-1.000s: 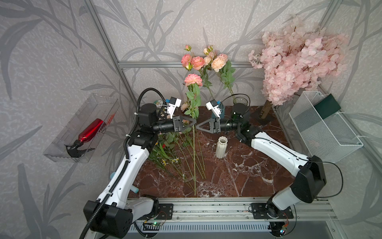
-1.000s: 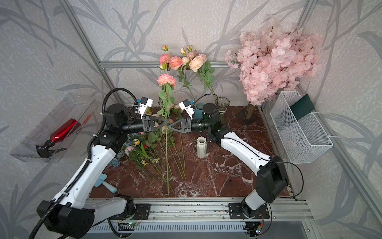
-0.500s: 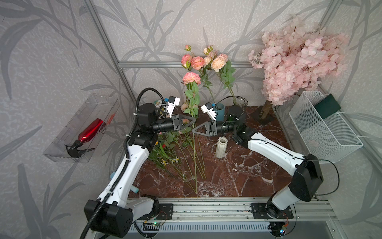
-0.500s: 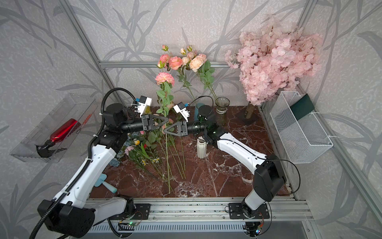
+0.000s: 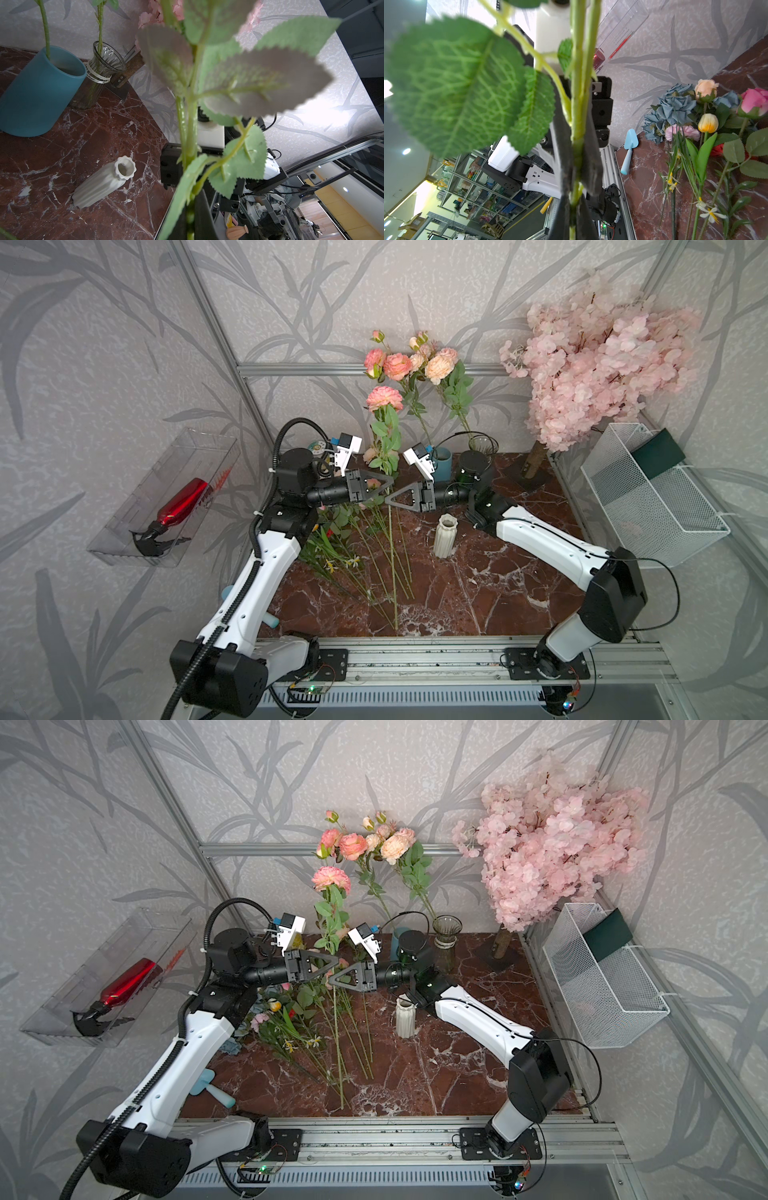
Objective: Place the pink flowers into the vase
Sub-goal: Pick up the flower at the center of the board.
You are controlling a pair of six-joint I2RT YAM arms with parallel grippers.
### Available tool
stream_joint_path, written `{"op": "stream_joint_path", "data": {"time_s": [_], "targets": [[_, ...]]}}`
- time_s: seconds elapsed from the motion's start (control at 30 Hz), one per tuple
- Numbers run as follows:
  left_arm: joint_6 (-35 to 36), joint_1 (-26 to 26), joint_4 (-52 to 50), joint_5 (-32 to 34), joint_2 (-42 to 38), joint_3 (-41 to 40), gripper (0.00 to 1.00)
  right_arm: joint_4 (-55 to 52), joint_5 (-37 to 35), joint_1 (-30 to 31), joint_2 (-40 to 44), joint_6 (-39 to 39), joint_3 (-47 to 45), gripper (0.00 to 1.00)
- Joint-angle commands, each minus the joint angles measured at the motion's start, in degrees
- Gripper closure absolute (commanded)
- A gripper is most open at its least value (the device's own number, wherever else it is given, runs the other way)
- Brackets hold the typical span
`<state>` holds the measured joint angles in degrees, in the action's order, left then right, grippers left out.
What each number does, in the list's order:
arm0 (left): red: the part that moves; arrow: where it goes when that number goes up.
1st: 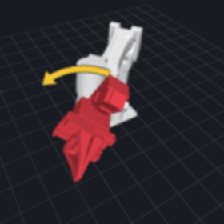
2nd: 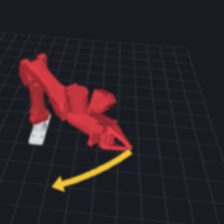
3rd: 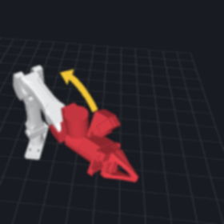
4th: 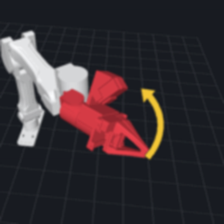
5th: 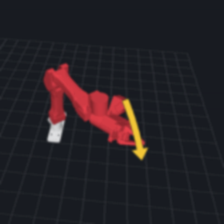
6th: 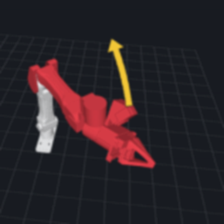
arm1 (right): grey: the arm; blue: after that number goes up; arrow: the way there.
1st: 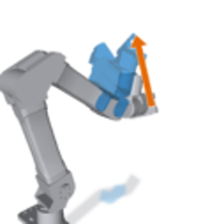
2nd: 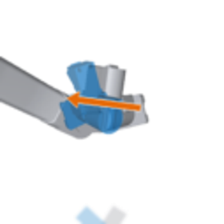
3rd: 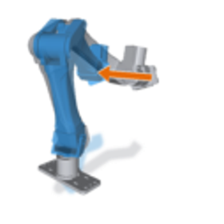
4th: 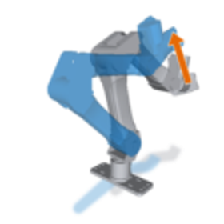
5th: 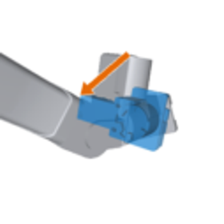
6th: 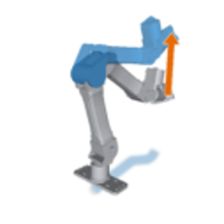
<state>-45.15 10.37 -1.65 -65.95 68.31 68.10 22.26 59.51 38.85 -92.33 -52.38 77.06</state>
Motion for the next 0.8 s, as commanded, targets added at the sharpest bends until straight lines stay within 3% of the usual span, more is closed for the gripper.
{"op": "stream_joint_path", "data": {"time_s": [0.0,0.1,0.17,0.3,0.37,0.53,0.77], "targets": [[0.3,-0.2,1.2,-0.7,-0.5,0.2,1.00,2.0,0.2,0.2,0.5,1.1,1.0,0.99],[1.4,-0.3,-0.8,0.0,-0.4,0.8,0.94,1.6,-0.1,0.2,1.0,2.1,0.6,1.00],[2.0,-0.3,-2.2,0.6,-0.4,1.2,0.81,-1.0,-0.6,0.2,1.5,4.6,0.9,1.00],[3.6,-0.3,-5.5,1.9,-0.4,2.2,0.43,-9.8,-3.9,0.3,3.5,12.1,2.1,1.00],[5.4,-0.5,-8.9,3.8,-0.4,3.0,0.35,-16.1,-6.0,0.2,4.3,16.4,3.3,1.00],[9.8,-1.4,-19.3,9.8,0.3,4.6,0.31,-22.5,-11.0,0.2,5.7,22.0,5.4,1.00],[17.4,-2.5,-33.6,23.7,0.1,4.3,0.31,-25.6,-13.5,0.3,4.5,24.1,8.2,1.00]]}}
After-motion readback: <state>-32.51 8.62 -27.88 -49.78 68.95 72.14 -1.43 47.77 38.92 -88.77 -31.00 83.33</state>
